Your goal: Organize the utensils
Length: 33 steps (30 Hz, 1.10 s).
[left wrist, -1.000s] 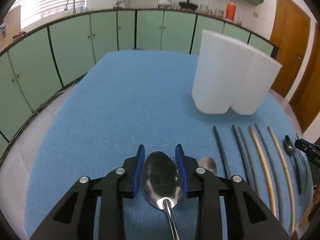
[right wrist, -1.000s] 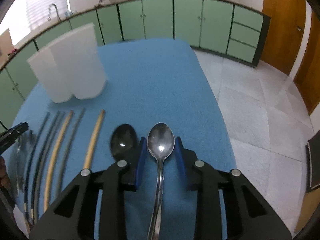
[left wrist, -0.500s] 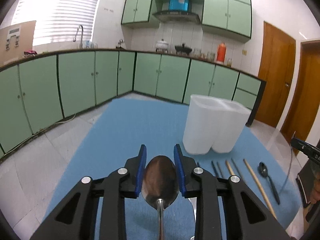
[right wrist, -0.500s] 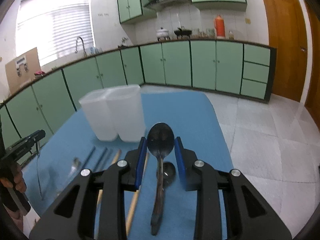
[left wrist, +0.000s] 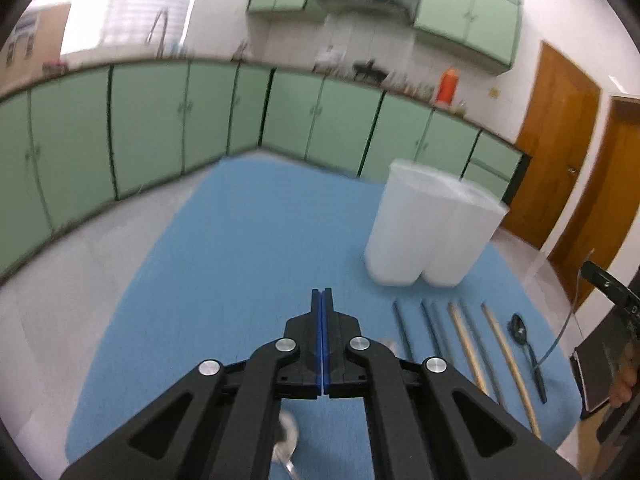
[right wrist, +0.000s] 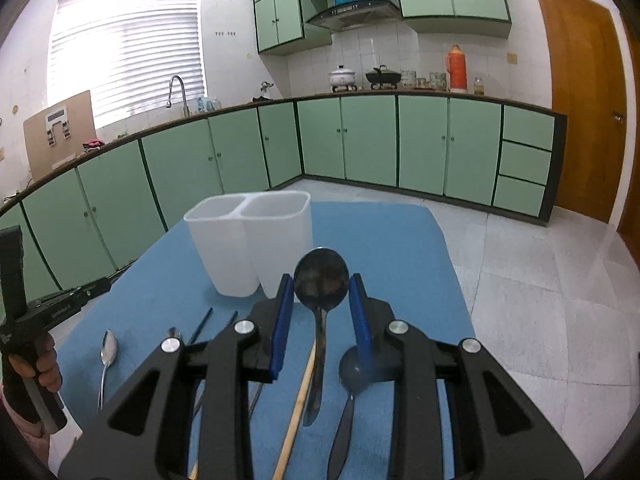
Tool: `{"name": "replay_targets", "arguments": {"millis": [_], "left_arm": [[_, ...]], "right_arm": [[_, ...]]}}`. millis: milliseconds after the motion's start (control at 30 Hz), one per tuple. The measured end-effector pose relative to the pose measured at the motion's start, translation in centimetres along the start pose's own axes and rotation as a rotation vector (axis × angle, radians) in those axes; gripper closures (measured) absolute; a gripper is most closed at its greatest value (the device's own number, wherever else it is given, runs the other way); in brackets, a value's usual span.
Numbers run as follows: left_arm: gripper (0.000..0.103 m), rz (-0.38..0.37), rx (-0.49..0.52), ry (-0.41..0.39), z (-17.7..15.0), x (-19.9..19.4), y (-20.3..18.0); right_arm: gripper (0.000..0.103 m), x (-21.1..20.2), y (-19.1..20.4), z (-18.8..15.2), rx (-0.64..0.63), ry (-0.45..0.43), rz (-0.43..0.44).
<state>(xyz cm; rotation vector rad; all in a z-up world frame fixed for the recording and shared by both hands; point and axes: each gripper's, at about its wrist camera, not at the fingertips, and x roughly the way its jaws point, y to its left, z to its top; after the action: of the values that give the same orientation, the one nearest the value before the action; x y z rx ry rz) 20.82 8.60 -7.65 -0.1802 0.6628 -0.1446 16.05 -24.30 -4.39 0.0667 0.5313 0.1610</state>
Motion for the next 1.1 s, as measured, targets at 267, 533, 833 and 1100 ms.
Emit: {"name": "replay_targets", "arguments": {"millis": [267,533,833,1100], "left_arm": [[0.034,0.164,-0.035,0.151,-3.8,-0.2,0.3],[0.048,0.209,-0.043,0.212,-5.4,1.0,0.5],[0.068,0.147,-0.025,0.185,-4.9,0.9,-0.1],[0.103,0.064,0.015,-0.016,-0.8,-2.0,-1.6]], "right_arm": [[0.076,0.2,0.1,-1.3,0.011,0.014,-0.007],[0.076,-0.3,0.1,-1.4,0.015,0.005,-0.005],[0.076,-0.4,-0.1,-1.3,0.015,0.004,0.000],[0.076,-0.9,0.2,-0.1,0.011,-0.028,0.023]]}}
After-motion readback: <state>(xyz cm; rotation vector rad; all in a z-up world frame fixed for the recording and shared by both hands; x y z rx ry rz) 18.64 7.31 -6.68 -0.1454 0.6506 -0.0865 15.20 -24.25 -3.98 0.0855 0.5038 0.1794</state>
